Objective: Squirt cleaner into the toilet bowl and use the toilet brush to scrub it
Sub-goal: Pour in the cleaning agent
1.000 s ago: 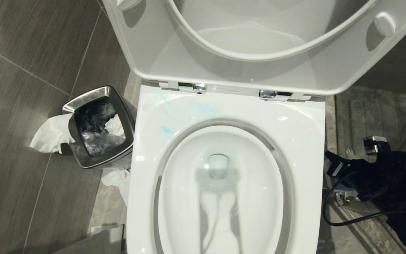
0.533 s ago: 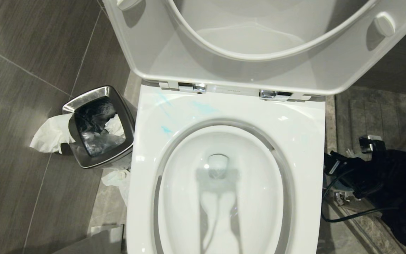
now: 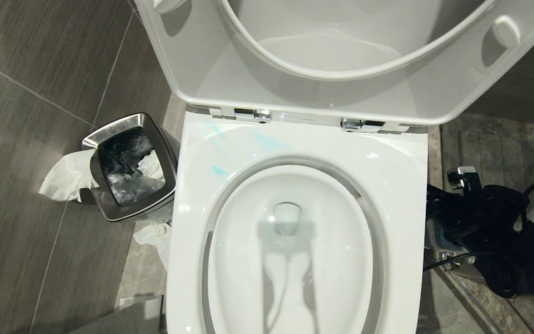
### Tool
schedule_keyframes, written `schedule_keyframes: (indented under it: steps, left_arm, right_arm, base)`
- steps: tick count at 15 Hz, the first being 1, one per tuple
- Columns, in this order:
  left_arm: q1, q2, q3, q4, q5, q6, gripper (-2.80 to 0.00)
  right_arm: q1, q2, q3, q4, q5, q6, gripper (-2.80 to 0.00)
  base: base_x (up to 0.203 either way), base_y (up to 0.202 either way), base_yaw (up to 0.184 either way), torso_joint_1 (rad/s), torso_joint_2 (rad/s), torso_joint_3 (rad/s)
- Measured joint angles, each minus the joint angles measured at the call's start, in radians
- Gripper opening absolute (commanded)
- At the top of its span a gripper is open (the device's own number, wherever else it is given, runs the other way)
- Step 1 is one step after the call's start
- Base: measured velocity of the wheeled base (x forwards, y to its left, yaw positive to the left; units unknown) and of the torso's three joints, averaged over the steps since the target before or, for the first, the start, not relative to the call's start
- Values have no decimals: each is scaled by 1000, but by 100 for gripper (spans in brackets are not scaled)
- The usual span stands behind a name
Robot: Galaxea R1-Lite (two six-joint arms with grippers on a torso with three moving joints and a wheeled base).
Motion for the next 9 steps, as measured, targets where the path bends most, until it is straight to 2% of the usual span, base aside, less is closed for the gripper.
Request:
schedule_keyframes:
  steps: [9]
  left_arm:
    - [0, 0, 0, 0, 0, 0, -280]
  right_arm:
    - [8, 56, -106, 1, 3, 32, 0]
  base:
    - [0, 0, 0, 0, 0, 0]
